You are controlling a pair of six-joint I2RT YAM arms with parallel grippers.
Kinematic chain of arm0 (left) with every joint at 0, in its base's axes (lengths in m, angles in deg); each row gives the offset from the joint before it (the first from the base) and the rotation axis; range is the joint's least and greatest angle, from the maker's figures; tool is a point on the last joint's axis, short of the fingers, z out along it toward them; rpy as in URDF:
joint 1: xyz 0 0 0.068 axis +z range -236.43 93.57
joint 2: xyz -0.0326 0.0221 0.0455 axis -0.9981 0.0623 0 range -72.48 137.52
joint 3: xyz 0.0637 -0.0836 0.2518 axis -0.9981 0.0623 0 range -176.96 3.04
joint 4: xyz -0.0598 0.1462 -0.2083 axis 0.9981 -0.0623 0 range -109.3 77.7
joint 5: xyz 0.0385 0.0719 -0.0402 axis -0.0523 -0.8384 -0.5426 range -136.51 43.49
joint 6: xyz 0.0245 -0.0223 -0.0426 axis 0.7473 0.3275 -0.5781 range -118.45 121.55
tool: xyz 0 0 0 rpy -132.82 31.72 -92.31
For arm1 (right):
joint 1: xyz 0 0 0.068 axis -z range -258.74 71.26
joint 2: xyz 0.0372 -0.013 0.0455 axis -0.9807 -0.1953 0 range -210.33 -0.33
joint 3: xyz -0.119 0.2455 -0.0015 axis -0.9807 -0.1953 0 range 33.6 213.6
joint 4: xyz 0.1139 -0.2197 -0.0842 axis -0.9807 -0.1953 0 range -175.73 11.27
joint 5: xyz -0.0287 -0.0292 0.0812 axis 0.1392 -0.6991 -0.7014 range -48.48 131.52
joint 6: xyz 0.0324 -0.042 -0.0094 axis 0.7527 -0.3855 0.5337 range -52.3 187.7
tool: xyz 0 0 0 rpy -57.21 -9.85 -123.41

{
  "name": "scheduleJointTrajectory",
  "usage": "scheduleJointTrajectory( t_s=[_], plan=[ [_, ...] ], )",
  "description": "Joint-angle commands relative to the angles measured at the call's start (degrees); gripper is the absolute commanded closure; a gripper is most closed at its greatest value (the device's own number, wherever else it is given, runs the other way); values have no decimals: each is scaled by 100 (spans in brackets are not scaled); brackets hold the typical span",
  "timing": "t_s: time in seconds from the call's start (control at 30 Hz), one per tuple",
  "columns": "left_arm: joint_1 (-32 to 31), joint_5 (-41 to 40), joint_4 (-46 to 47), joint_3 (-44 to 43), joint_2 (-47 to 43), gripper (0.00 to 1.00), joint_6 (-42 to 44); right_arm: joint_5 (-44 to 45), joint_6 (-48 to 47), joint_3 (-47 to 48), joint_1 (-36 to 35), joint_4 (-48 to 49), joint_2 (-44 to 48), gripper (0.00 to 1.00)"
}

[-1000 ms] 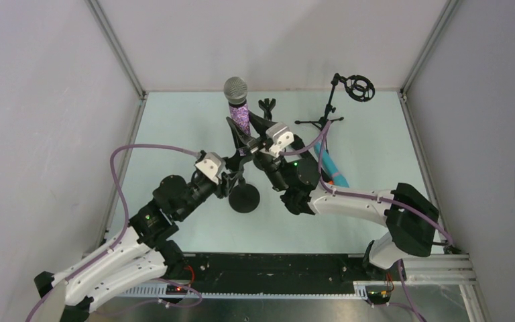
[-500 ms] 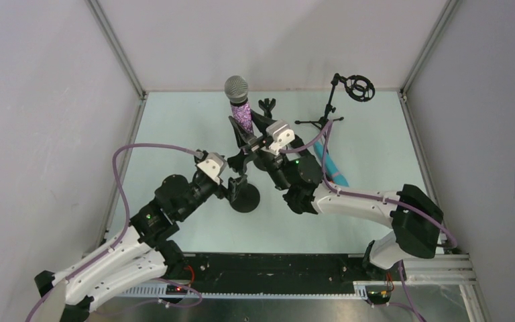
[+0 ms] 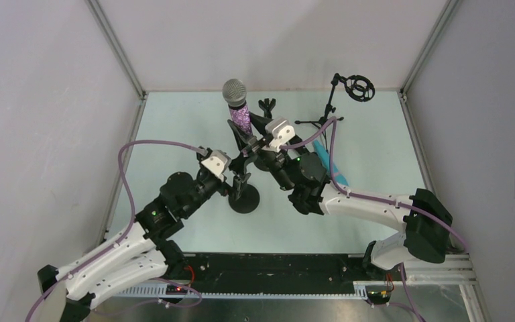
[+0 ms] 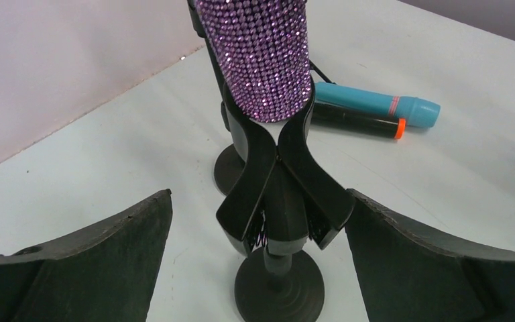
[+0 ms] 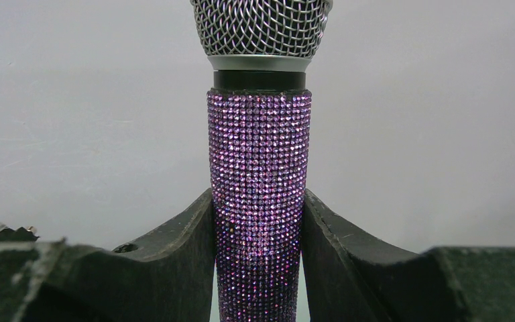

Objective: Attach the microphones to the stand

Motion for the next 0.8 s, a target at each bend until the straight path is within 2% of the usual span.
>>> scheduleJointTrajectory(
  t_s=[0.0, 0.13, 0.2, 0.3, 0.37, 0.5, 0.57, 0.63, 0.67, 0.73, 0.77],
  plan=[
    [10, 154, 448, -208, 97, 1, 17, -19, 95, 200, -64, -184, 112, 100],
    [5, 299, 443, -219, 126, 6, -4, -12, 78, 226, -64, -209, 89, 100],
    [6, 306, 436, -197, 98, 13, 27, -1, 52, 226, -62, -207, 73, 100],
    [11, 218, 409, -156, 43, 34, 87, 0, 45, 229, -51, -203, 50, 100],
    [8, 157, 407, -136, 20, 40, 132, 4, 56, 233, -46, -201, 40, 100],
    [8, 144, 407, -131, 38, 40, 151, 10, 55, 233, -51, -206, 24, 100],
    [9, 154, 407, -122, 57, 45, 153, 26, 42, 231, -56, -199, 15, 100],
    [12, 154, 407, -112, 66, 65, 152, 43, 15, 232, -47, -187, 10, 100],
    [12, 133, 407, -109, 50, 87, 150, 45, -10, 233, -43, -179, 2, 100],
    [10, 97, 392, -115, 0, 98, 108, 39, -51, 228, -24, -144, -23, 100],
    [11, 161, 373, -121, -23, 99, 89, 30, -58, 201, -2, -113, -26, 100]
  ],
)
